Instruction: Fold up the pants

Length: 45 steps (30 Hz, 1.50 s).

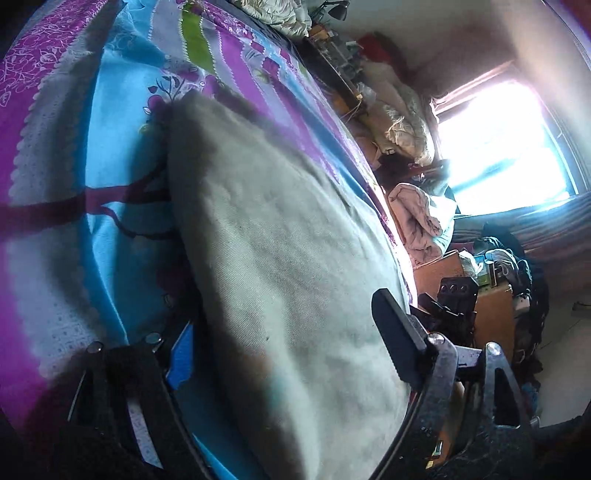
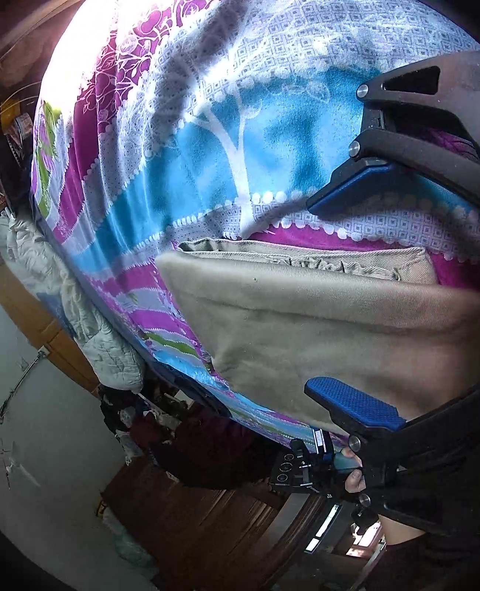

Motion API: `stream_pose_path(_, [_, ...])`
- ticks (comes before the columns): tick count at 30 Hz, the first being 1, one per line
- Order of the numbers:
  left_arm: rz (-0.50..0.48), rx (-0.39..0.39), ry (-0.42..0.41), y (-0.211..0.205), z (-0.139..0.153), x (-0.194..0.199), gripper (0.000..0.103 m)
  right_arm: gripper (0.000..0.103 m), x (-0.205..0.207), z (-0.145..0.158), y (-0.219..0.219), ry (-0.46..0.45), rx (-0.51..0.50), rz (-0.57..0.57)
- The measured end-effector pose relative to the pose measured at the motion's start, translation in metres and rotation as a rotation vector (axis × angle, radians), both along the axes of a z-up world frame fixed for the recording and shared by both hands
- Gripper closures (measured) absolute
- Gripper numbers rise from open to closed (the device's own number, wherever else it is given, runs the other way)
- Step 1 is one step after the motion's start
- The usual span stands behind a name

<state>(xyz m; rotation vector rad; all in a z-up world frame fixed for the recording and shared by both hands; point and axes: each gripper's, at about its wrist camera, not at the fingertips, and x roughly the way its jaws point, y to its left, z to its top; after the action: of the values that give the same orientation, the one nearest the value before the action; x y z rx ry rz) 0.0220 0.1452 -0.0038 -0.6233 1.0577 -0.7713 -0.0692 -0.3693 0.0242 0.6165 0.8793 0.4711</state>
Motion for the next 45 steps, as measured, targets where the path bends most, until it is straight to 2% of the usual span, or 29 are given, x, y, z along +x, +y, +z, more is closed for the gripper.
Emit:
stream_pose_path(2, [-0.006,-0.008,-0.026,0.001,0.004,-0.006,0.014,0.011,0.000,-0.001,0.002,-0.007,-0.014,-0.009])
stream_pose_path(6, [-0.074,0.133,-0.129,-0.019,0.009,-0.025,0.015,0.011,-0.001,-0.002,0.007,-0.025,-0.054,-0.004])
stream_pose_path(8, [-0.077,0.123,-0.157,-0.023,0.014,-0.021,0.015,0.011,0.000,-0.002,0.010,-0.024,-0.069,-0.005])
stream_pose_path(9, [-0.055,0.100,-0.140,-0.022,0.013,-0.015,0.016,0.011,0.000,-0.002,0.010,-0.020,-0.072,-0.008])
stream_pose_path(11, [-0.011,0.083,-0.039,-0.019,-0.003,0.003,0.037,0.011,0.001,-0.001,0.010,-0.012,-0.074,-0.020])
stream_pose_path(12, [0.005,0.105,-0.015,-0.018,-0.008,0.008,0.067,0.011,0.002,-0.001,0.011,-0.006,-0.077,-0.028])
stream_pose_path(13, [0.011,0.082,-0.001,-0.011,-0.012,0.009,0.084,0.011,0.002,0.000,0.011,-0.001,-0.079,-0.038])
stream_pose_path(14, [0.016,0.030,0.013,-0.004,-0.012,0.010,0.086,0.011,0.002,0.001,0.012,0.004,-0.082,-0.048])
stream_pose_path(16, [0.016,-0.004,0.015,0.006,-0.004,0.007,0.090,0.011,0.000,0.005,0.016,0.014,-0.077,-0.059])
stream_pose_path(18, [0.004,-0.021,0.000,0.013,0.009,0.003,0.091,0.011,-0.005,0.012,0.024,0.003,-0.045,-0.040])
stream_pose_path(21, [0.013,-0.036,-0.041,0.030,0.030,-0.002,0.091,0.011,-0.013,0.025,0.047,-0.020,-0.069,0.004])
stream_pose_path(24, [0.057,-0.018,-0.060,0.075,0.040,-0.005,0.091,0.011,-0.018,0.036,0.075,-0.051,-0.093,0.070])
stream_pose_path(30, [0.158,0.143,-0.040,0.196,0.030,-0.029,0.089,0.011,-0.012,0.047,0.145,-0.100,-0.122,0.237])
stream_pose_path(32, [0.203,0.164,0.000,0.231,0.018,-0.032,0.086,0.011,-0.008,0.047,0.175,-0.115,-0.134,0.310])
stream_pose_path(33, [0.218,0.165,0.027,0.244,0.011,-0.032,0.080,0.011,-0.005,0.046,0.191,-0.119,-0.138,0.344])
stream_pose_path(36, [0.225,0.140,0.083,0.254,-0.008,-0.029,0.066,0.011,0.006,0.033,0.227,-0.093,-0.103,0.413])
stream_pose_path(39, [0.234,0.107,0.085,0.253,-0.013,-0.023,0.064,0.011,0.024,0.016,0.240,-0.043,-0.042,0.407])
stream_pose_path(42, [0.237,0.072,0.087,0.256,-0.016,-0.020,0.064,0.011,0.048,-0.007,0.239,0.056,0.081,0.404])
stream_pose_path(45, [0.237,0.064,0.069,0.252,-0.017,-0.020,0.064,0.011,0.066,-0.011,0.247,0.063,0.132,0.424])
